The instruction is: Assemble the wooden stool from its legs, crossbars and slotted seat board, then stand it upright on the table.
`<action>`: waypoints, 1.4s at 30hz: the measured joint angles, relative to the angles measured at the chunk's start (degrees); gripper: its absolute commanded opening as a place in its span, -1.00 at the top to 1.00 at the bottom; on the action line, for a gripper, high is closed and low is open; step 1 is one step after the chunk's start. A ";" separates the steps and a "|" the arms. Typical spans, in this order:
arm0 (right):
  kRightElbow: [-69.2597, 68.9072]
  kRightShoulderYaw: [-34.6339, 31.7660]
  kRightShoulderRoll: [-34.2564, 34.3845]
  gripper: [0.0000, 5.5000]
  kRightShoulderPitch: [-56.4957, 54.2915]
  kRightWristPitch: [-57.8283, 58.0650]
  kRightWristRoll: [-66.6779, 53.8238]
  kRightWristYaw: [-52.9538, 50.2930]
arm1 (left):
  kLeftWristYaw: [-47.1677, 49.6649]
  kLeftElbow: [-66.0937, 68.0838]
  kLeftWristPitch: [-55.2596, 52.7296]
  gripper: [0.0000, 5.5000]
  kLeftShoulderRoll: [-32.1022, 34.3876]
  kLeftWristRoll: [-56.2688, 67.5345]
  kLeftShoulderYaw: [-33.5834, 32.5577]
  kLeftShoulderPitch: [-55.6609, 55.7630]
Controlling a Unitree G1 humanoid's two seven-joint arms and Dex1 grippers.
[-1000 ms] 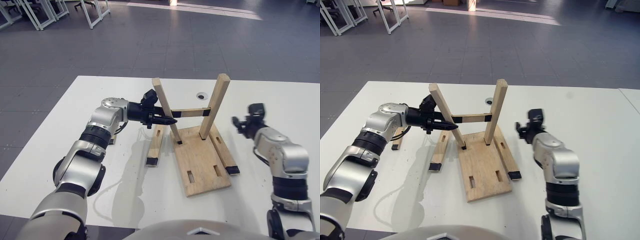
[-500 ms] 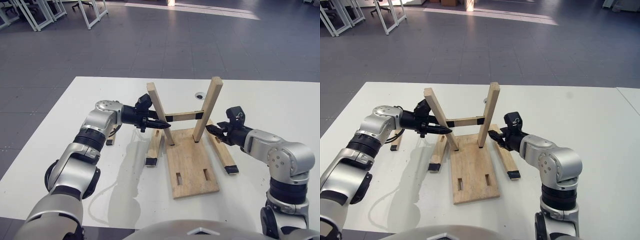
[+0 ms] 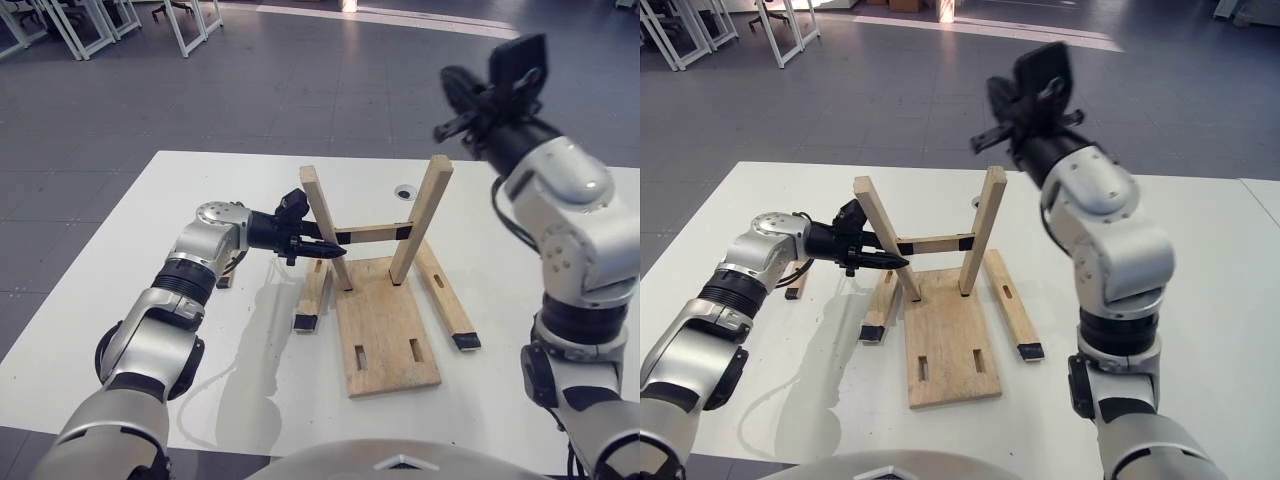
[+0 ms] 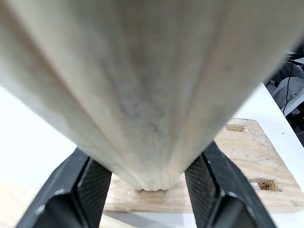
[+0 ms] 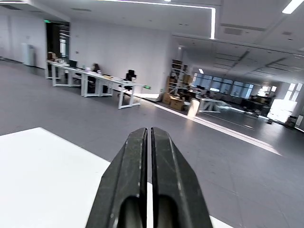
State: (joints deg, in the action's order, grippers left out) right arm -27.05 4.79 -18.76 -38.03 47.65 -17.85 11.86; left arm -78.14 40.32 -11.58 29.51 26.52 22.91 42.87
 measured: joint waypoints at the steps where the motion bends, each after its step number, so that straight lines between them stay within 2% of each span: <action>1: -0.13 3.00 0.42 0.94 1.67 -0.58 0.08 0.99 | 0.04 0.00 0.17 0.25 -0.08 0.00 0.00 -0.03; 4: 0.97 7.95 1.38 0.94 3.86 -4.09 2.20 1.68 | 0.07 -0.01 0.37 0.25 -0.10 0.00 0.00 -0.10; 11: 7.04 6.36 9.13 0.94 0.63 -16.06 6.88 -5.52 | 0.11 -0.18 0.48 0.25 -0.14 0.00 0.00 -0.22; 13: 8.89 8.28 9.69 0.94 2.30 -12.06 6.52 -4.63 | 0.29 -0.46 0.47 0.25 -0.15 0.00 0.00 -0.39; 16: 12.19 18.06 5.70 0.94 11.03 -4.50 7.19 0.29 | 0.77 -1.44 0.46 0.25 -0.56 -0.06 0.24 -0.68; 17: 11.35 19.42 3.97 0.94 10.94 -3.93 8.30 1.07 | 1.12 -1.97 0.45 0.25 -0.94 -0.23 0.58 -0.83; 22: 8.74 20.37 1.99 0.94 10.67 -1.11 9.53 1.58 | 2.08 -3.50 0.37 0.25 -1.62 -0.23 0.94 -1.54; 26: 8.64 15.44 6.24 0.94 10.75 2.52 6.56 1.10 | 2.43 -4.12 0.36 0.25 -1.67 -0.23 0.94 -1.76; 29: 7.15 8.04 11.44 0.94 9.23 4.95 1.16 0.42 | 2.45 -4.14 0.43 0.25 -1.77 -0.23 0.94 -1.76; 33: 5.25 -4.21 13.88 0.94 -2.01 5.17 -3.31 -2.80 | 2.45 -4.12 0.66 0.25 -1.78 -0.23 0.94 -1.74; 37: 5.13 -15.09 8.93 0.94 -8.87 4.14 -3.67 -6.01 | 2.44 -4.09 0.80 0.25 -1.78 -0.23 0.94 -1.74; 40: 5.87 -21.56 1.71 0.94 -8.44 2.13 -0.30 -7.86 | 2.44 -4.24 0.81 0.25 -1.66 -0.22 0.94 -1.82; 42: 7.54 -22.99 -2.69 0.94 -5.38 0.77 2.55 -8.34 | 2.45 -4.52 0.81 0.25 -1.45 -0.23 0.94 -1.95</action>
State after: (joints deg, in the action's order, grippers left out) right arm -19.51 -18.20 -21.46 -43.41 48.42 -15.31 3.52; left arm -75.70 35.80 -10.78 28.05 26.29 23.85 40.92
